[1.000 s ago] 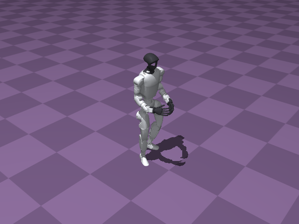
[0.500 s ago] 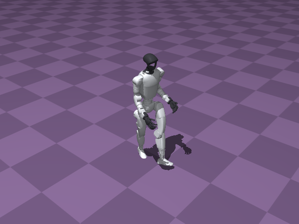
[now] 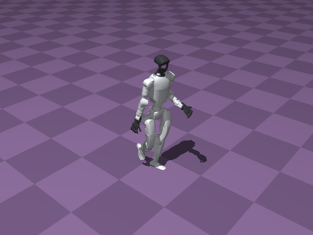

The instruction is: Walk run

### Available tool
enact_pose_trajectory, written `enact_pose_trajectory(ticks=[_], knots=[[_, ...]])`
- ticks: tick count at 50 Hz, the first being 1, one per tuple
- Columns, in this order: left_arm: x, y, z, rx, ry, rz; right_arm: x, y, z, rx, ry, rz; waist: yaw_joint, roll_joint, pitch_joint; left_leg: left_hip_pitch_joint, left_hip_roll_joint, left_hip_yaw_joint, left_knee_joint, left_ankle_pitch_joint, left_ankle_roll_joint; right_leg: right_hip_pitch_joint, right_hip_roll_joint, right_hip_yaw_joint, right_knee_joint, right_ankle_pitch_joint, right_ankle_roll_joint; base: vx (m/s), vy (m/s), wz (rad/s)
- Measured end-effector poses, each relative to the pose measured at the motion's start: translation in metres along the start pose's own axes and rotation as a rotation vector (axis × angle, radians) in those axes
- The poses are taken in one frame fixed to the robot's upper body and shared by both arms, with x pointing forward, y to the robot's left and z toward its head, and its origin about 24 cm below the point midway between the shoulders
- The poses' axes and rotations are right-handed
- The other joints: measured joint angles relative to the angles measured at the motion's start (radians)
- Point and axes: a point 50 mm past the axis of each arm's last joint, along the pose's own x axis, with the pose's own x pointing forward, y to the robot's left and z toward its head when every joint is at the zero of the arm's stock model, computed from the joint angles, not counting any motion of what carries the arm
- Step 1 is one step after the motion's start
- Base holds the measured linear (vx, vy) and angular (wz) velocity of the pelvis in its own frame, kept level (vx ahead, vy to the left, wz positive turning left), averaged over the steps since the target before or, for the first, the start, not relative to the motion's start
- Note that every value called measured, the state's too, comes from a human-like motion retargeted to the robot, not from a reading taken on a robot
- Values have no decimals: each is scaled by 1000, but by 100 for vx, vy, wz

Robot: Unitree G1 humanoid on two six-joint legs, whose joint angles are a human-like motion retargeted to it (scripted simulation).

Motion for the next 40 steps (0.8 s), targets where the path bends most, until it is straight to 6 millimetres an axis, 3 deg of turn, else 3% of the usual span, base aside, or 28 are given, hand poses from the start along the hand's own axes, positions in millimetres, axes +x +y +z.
enact_pose_trajectory(ticks=[5,10,13,15,17,18,20,23,25,28,32,37,40], knots=[[-1,-3,0,5,-3,-22,-1,8,-5,-9,-24,42,-63,20,20,54,-26,-90,1,-39,1,-171,-86,44,-41,-201,-17,54,-12,90],[-3,-4,-1,24,7,-54,-3,17,-7,-35,-28,56,-136,5,59,135,-83,-199,8,-84,8,-251,-193,98,-347,-212,4,43,-17,117],[-3,-3,-3,26,16,-52,-3,19,-7,-64,-16,68,-163,-10,88,204,-105,-253,8,-114,7,-278,-208,269,-522,-206,-39,66,-30,92],[-5,-2,-4,25,23,-44,-3,20,-9,-76,-7,75,-169,-5,102,248,-98,-285,14,-137,4,-267,-197,423,-607,-198,-38,68,-32,82],[-7,-2,-8,14,38,-37,-3,21,-12,-68,6,81,-188,-6,105,282,-99,-329,42,-164,0,-235,-210,468,-637,-178,75,59,-28,111],[-8,-2,-10,7,44,-33,-3,21,-12,-59,11,86,-196,-10,100,291,-104,-348,59,-173,-6,-223,-215,453,-626,-149,91,58,-31,126],[-12,0,-14,-5,57,-28,-3,21,-14,-25,24,98,-220,-3,78,285,-100,-391,111,-174,-19,-204,-205,347,-591,-175,30,70,-45,132],[-16,-2,-24,-30,89,-46,-3,20,-14,44,55,110,-190,10,56,241,-86,-379,244,-25,-44,-168,-198,305,-552,-251,-19,62,-45,99],[-16,-8,-30,-59,103,-43,-2,12,-8,61,53,111,-175,-10,54,180,-90,-326,372,143,-73,-130,-221,283,-554,-280,-21,47,-32,88],[-16,-10,-31,-72,97,-34,2,-12,6,38,12,52,-183,-30,34,42,-63,-194,607,292,-111,-82,-264,204,-587,-294,-27,51,-26,113],[-16,-11,-27,-30,93,-106,4,-49,35,25,-87,-51,-152,-58,21,-79,31,16,747,245,-66,-24,-283,113,-608,-330,-33,39,-23,113],[-11,-17,-28,-40,88,-103,-3,-89,83,52,-267,-112,-62,-63,34,-214,-25,27,665,163,-122,45,-238,34,-637,-368,-43,33,-18,58],[-9,-23,-30,-68,83,-105,-11,-108,111,125,-392,-125,-19,-51,39,-259,-6,75,489,133,-109,95,-196,-25,-655,-400,-46,40,-17,92]])
